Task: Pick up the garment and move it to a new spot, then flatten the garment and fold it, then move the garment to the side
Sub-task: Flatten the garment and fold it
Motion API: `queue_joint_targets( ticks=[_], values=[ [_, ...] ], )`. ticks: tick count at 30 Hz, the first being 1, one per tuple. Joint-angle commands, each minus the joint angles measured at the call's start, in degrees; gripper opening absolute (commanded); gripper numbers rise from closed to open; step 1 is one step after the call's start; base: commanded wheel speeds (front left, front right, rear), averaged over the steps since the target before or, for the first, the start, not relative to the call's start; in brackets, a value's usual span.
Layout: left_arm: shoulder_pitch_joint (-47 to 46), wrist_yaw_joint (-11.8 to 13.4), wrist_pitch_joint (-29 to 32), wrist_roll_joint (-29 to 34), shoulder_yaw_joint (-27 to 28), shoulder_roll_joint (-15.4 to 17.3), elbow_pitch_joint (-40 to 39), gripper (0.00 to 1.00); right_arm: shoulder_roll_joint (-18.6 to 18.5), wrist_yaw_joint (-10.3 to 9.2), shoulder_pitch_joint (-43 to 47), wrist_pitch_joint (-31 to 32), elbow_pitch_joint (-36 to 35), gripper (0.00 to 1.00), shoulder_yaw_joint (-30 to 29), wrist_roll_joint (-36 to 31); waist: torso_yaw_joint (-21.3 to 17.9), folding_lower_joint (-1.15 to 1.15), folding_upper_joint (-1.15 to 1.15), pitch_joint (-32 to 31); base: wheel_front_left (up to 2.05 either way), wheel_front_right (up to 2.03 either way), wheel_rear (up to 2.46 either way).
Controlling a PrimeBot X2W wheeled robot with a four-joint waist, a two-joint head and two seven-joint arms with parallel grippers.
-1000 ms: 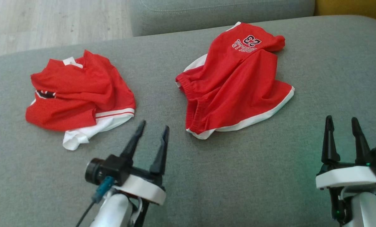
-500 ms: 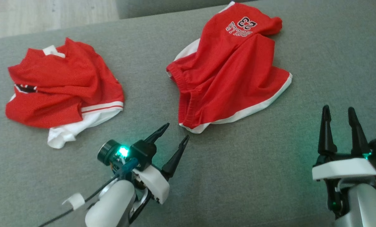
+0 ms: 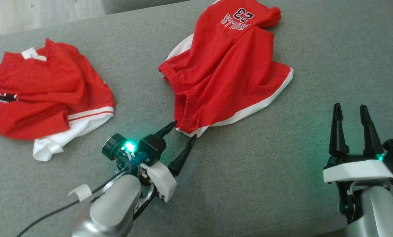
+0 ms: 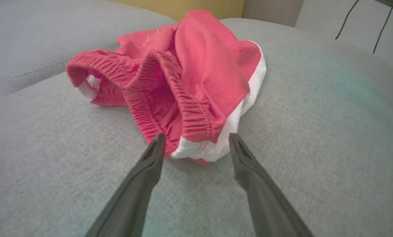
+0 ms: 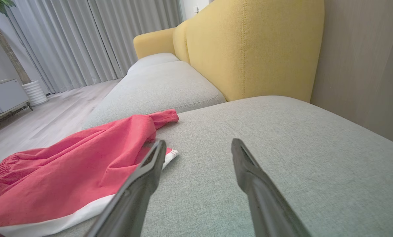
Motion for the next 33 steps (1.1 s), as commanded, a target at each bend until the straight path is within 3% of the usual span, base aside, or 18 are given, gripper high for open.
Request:
queue_joint_targets(
  ticks=[1, 4, 5, 6, 7, 19, 33],
  values=[
    [-2.8, 0.1, -0.7, -0.5, 1.2, 0.8, -1.0, 1.0, -0.3, -0.04, -1.9, -0.6, -1.6, 1.0, 1.4, 0.3, -0.2, 0.0, 0.0, 0.1, 0.0, 0.0, 0.0],
    [-3.6, 0.1, -1.2, -1.0, 0.5, 0.7, -0.1, 0.97, -0.3, -0.04, -2.0, -0.6, -1.6, 1.0, 1.4, 0.3, -0.3, 0.0, 0.0, 0.4, 0.0, 0.0, 0.0],
    [-3.8, 0.1, -1.2, -1.1, 0.2, 0.6, 0.3, 0.7, -0.3, -0.04, -2.0, -0.6, -1.7, 1.0, 1.4, 0.3, -0.3, 0.0, 0.0, 0.5, 0.0, 0.0, 0.0],
    [-4.1, 0.1, -1.3, -1.2, 0.0, 0.6, 0.7, 0.16, -0.3, -0.04, -2.0, -0.6, -1.7, 1.0, 1.4, 0.3, -0.4, 0.0, 0.0, 0.5, 0.0, 0.0, 0.0],
    [-4.3, 0.1, -1.4, -1.4, -0.3, 0.6, 1.0, 0.0, -0.3, -0.04, -2.0, -0.6, -1.7, 1.0, 1.3, 0.3, -0.4, 0.0, 0.0, 0.5, 0.0, 0.0, 0.0],
    [-5.3, 2.7, -5.6, -2.1, 0.8, 0.6, 0.3, 0.0, -0.3, -0.04, -2.9, -0.6, 0.1, 1.0, 1.5, -2.3, 2.7, 0.0, 0.0, -0.3, 0.0, 0.0, 0.0],
    [-5.4, 4.3, -5.8, -1.6, 0.1, 1.1, -5.1, 0.0, -0.3, -0.04, -16.5, 7.4, 17.3, 1.0, -1.9, -6.0, 6.2, 0.0, 0.0, 1.0, 0.0, 0.0, 0.0]
  ],
)
